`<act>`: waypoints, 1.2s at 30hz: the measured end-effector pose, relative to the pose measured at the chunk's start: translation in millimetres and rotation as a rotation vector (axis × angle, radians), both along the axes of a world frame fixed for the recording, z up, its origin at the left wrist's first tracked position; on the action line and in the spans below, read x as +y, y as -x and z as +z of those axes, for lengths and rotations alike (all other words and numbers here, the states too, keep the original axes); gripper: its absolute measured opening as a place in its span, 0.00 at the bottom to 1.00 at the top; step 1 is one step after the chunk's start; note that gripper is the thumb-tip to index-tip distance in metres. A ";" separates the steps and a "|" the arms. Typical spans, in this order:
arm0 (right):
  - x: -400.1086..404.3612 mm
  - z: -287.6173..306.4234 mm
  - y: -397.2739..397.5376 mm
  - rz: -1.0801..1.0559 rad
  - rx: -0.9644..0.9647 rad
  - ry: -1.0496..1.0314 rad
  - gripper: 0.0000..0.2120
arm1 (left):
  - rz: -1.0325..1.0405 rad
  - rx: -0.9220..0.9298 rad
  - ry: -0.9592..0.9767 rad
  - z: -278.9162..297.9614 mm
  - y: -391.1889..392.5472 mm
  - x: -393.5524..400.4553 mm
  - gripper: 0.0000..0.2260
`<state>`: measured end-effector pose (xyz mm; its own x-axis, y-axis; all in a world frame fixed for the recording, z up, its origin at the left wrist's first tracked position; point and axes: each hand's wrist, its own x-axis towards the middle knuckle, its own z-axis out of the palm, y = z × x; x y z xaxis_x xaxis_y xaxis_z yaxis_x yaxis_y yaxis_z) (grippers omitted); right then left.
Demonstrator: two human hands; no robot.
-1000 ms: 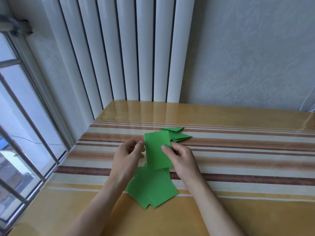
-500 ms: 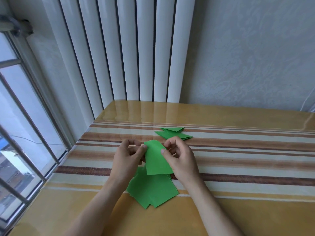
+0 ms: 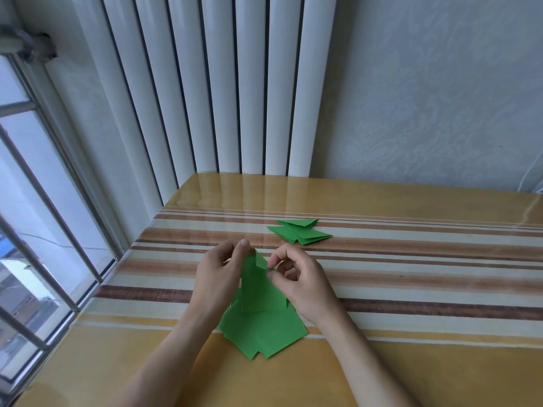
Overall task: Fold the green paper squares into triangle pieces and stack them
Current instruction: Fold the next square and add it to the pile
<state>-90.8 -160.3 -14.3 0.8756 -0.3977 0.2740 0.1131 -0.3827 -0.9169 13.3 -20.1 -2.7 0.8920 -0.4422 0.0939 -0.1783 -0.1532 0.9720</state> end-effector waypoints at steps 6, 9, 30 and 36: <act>0.3 1.1 2.1 0.013 0.023 0.010 0.10 | -0.006 -0.024 -0.032 2.4 3.8 0.1 0.10; 3.6 6.3 4.4 0.055 0.014 -0.032 0.08 | -0.042 -0.010 -0.011 3.2 4.4 1.0 0.07; -9.1 11.1 9.4 -0.039 0.062 0.095 0.05 | -0.270 -0.122 -0.134 7.8 6.0 3.3 0.06; -17.2 5.1 4.9 -0.112 -0.069 0.057 0.05 | -0.282 -0.278 -0.151 5.4 2.8 4.6 0.03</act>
<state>-95.6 -177.5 -9.2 0.8049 -0.4740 0.3570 0.1287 -0.4478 -0.8848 10.5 -15.5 2.7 0.6841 -0.6922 0.2299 -0.4861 -0.1976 0.8513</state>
